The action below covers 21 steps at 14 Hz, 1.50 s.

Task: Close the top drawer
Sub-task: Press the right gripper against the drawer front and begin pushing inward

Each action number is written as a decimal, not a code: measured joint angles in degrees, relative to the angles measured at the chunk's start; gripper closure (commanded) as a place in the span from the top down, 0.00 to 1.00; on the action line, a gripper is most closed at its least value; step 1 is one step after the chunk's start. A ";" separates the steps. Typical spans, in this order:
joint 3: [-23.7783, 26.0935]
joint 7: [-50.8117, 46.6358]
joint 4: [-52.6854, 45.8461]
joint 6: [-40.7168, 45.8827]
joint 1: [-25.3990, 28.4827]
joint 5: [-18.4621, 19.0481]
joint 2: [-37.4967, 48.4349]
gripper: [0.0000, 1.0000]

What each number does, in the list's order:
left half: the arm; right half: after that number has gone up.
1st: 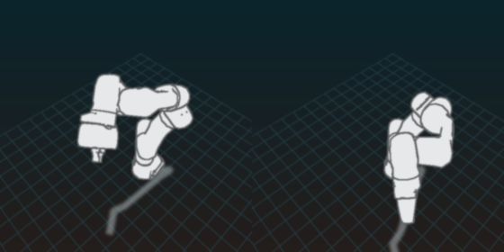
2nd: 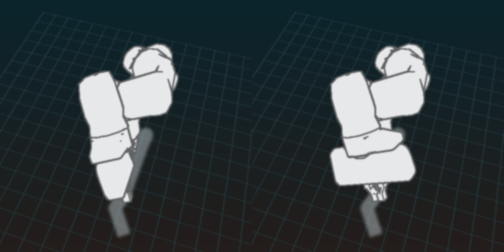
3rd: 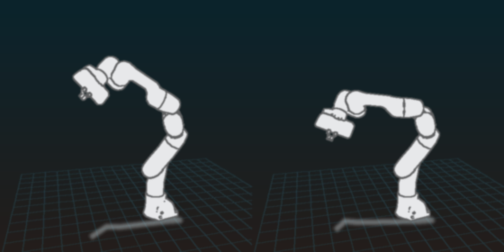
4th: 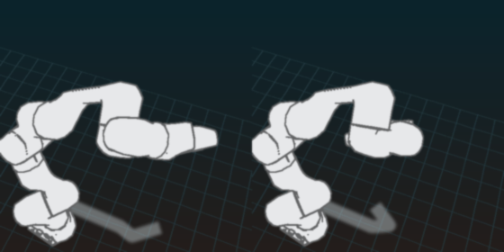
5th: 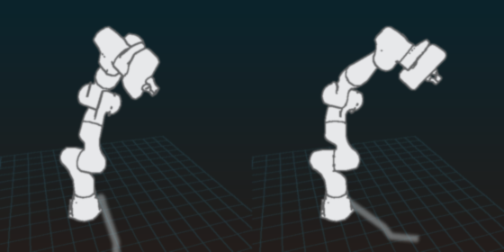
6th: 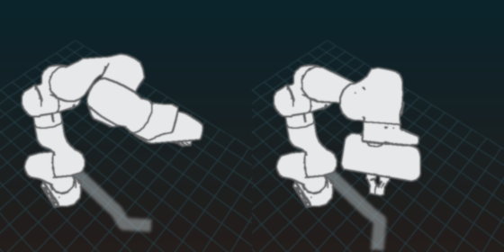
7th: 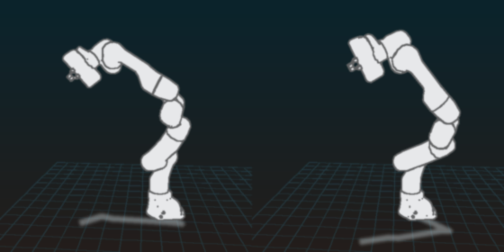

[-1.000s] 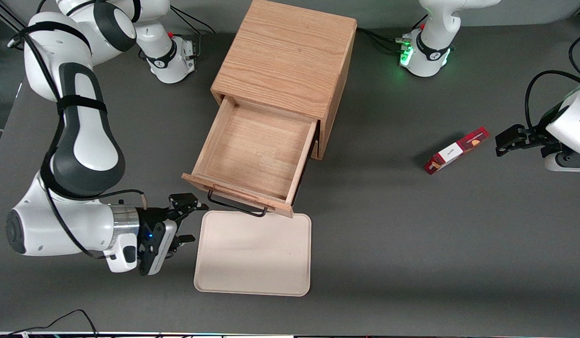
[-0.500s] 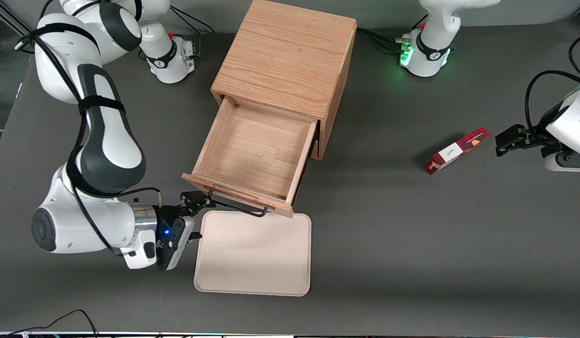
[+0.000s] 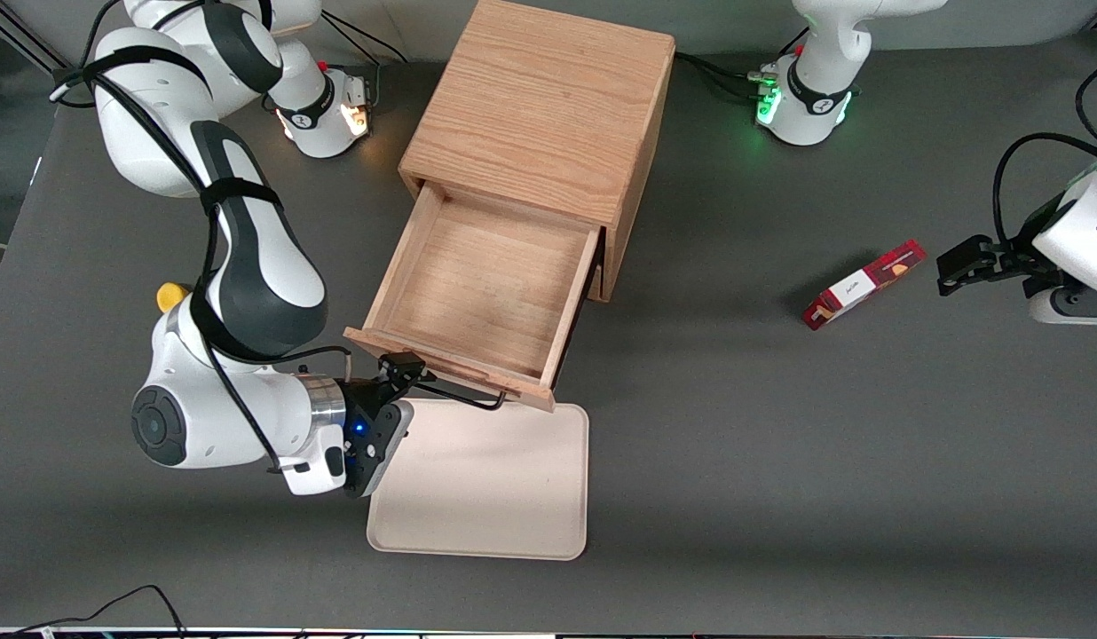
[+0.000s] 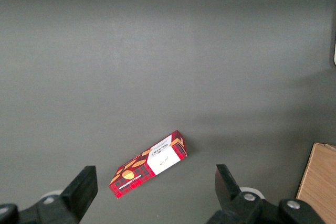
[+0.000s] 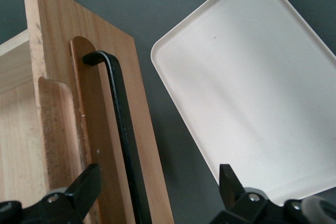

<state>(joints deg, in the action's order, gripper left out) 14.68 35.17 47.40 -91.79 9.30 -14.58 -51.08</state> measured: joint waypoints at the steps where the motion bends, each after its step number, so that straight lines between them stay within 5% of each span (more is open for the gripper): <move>1: 0.00 -0.01 0.02 -0.10 0.01 0.00 -0.28 1.00; 21: 3.42 -13.25 0.33 -1.44 0.77 -0.03 -2.31 1.00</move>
<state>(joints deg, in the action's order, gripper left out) 18.11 21.92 47.73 -93.23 10.07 -14.60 -53.38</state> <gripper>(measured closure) 0.000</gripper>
